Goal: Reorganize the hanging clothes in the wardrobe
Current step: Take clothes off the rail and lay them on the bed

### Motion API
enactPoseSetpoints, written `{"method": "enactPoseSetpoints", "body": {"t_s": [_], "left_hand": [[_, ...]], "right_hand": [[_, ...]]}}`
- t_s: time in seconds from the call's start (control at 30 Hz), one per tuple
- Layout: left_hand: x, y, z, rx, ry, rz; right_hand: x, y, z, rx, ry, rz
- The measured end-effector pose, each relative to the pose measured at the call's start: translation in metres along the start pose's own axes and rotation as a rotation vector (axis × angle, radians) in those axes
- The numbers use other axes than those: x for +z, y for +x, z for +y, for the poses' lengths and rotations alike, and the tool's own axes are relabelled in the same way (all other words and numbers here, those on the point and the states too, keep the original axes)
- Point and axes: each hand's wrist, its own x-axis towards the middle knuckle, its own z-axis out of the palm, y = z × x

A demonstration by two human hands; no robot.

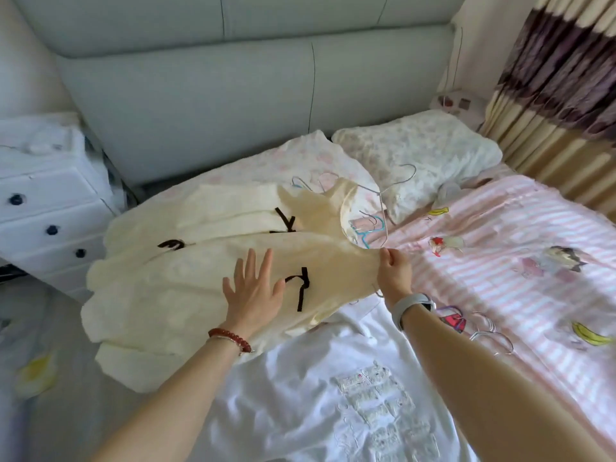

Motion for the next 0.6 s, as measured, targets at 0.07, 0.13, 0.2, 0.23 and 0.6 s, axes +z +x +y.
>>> {"method": "enactPoseSetpoints", "body": {"t_s": [0.07,0.13,0.2,0.23,0.6], "left_hand": [[0.039,0.008,-0.017,-0.017,0.054,-0.108],[0.071,0.015,-0.032,-0.018,0.109,-0.181],[0.094,0.021,-0.041,-0.009,0.141,-0.200],[0.103,0.024,-0.044,-0.003,0.144,-0.197],[0.125,-0.026,0.011,0.061,0.024,0.067]], "right_hand": [[0.004,0.018,0.037,0.016,-0.047,0.009],[0.009,0.032,0.062,0.010,-0.080,0.017],[0.012,0.044,0.078,0.010,-0.140,-0.033],[0.013,0.048,0.083,0.022,-0.179,-0.080],[-0.073,-0.038,0.130,0.050,-0.329,-0.142]]}}
